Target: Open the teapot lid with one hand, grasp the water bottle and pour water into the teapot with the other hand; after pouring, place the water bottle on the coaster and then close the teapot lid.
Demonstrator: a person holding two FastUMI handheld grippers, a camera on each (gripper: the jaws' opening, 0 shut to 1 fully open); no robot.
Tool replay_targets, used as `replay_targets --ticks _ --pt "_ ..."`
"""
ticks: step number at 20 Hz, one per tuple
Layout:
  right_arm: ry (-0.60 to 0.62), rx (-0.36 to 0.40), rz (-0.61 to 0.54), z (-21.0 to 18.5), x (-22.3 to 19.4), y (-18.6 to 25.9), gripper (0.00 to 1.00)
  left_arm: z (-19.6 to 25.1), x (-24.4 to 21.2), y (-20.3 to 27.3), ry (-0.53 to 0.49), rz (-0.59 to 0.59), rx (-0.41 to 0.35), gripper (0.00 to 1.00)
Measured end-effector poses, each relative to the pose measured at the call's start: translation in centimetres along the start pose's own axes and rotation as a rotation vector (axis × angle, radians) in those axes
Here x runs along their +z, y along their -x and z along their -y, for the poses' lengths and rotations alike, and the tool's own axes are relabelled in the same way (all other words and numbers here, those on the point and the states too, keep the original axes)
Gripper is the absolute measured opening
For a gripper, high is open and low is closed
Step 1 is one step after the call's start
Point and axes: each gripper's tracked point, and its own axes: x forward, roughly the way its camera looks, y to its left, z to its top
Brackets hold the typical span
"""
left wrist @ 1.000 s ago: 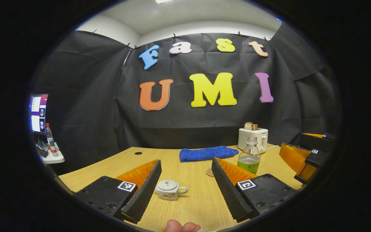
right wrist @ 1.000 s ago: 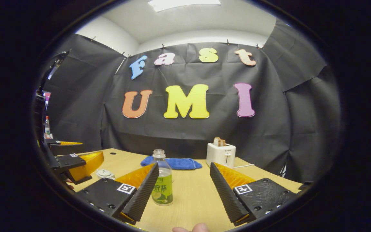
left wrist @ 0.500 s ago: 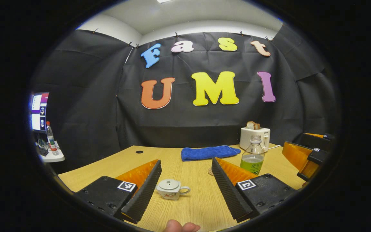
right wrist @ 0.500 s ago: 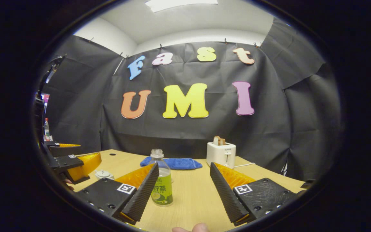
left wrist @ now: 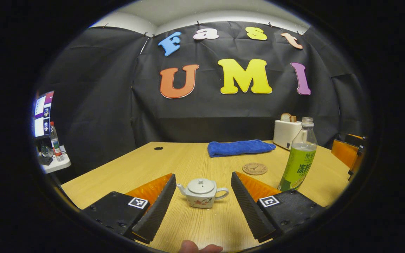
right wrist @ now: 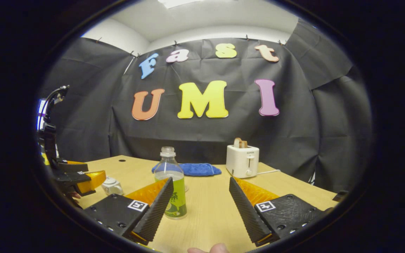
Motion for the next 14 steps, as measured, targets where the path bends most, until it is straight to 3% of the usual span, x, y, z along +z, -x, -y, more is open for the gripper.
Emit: replay_targets --ticks 6,14 --pt "0.016 -0.017 -0.026 1.4 -1.1 -0.6 0.95 -0.1 -1.1 -3.2 0.009 -0.062 -0.008 0.92" --pt "0.007 -0.040 -0.066 2.9 -2.4 -1.4 0.95 -0.7 -2.1 -5.6 -0.041 -0.110 0.024 0.48"
